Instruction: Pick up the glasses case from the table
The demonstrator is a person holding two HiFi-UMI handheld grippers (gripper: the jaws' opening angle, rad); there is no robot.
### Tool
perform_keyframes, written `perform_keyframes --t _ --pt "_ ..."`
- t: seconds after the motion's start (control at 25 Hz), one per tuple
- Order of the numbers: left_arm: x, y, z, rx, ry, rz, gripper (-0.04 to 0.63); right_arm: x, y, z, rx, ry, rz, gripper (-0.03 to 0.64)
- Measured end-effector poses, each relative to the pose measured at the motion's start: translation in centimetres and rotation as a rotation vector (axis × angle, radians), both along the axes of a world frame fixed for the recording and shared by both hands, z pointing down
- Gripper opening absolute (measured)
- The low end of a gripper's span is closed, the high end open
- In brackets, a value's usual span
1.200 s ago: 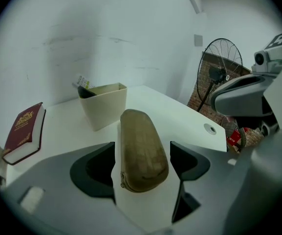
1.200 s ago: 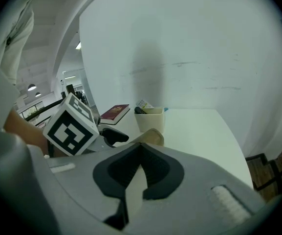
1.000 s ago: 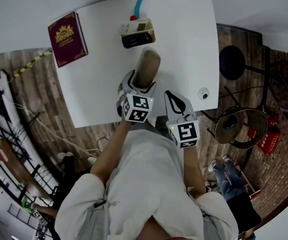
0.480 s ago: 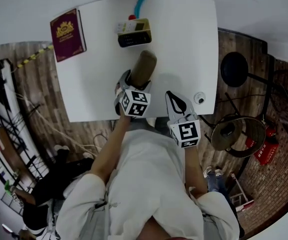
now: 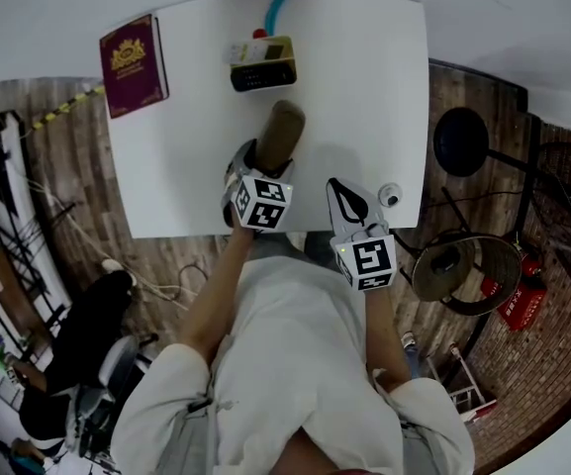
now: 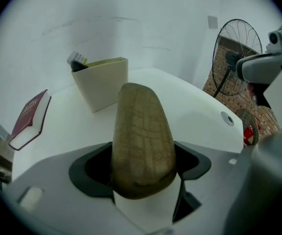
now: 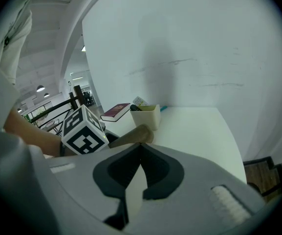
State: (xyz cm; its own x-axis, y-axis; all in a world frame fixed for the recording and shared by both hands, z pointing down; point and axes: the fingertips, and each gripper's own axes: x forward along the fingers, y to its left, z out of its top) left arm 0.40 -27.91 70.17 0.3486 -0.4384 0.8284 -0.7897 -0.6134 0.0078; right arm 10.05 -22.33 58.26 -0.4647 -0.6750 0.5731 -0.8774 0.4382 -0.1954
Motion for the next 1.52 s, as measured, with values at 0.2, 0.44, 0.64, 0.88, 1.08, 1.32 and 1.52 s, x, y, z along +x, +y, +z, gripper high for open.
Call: perform_keyframes --t 0.2,0.44,0.64,0.88,1.08,1.32,1.52 --pt "0.2 0.4 -0.6 0.005 0.042 -0.009 0.388 -0.1 0.0 -0.3 0.009 0.008 -0.002 0.004" --pt "0.1 0.3 -2.6 0.043 0.084 -0.004 0.388 -0.6 -0.2 -0.7 0.026 0.014 -0.007 0.005" --pt "-0.6 -0.1 -5.6 0.093 0.128 -0.011 0.388 -1.4 -0.6 -1.6 0.053 0.018 -0.018 0.004" --pt "-1.9 -1.1 -9.9 0.181 0.183 -0.024 0.388 -2.1 -1.6 -3.3 0.109 0.023 -0.032 0.005" --pt "-2.8 -1.7 -14.0 0.253 0.226 -0.035 0.388 -2.5 -2.4 -5.0 0.157 0.028 -0.042 0.005" --pt "-3.7 -2.0 -18.7 0.342 0.284 -0.044 0.388 -2.8 -3.4 -8.2 0.236 0.028 -0.048 0.004" --pt "-4.4 -1.7 -22.6 0.425 0.335 -0.039 0.388 -3.1 -4.1 -11.8 0.325 0.031 -0.053 0.003"
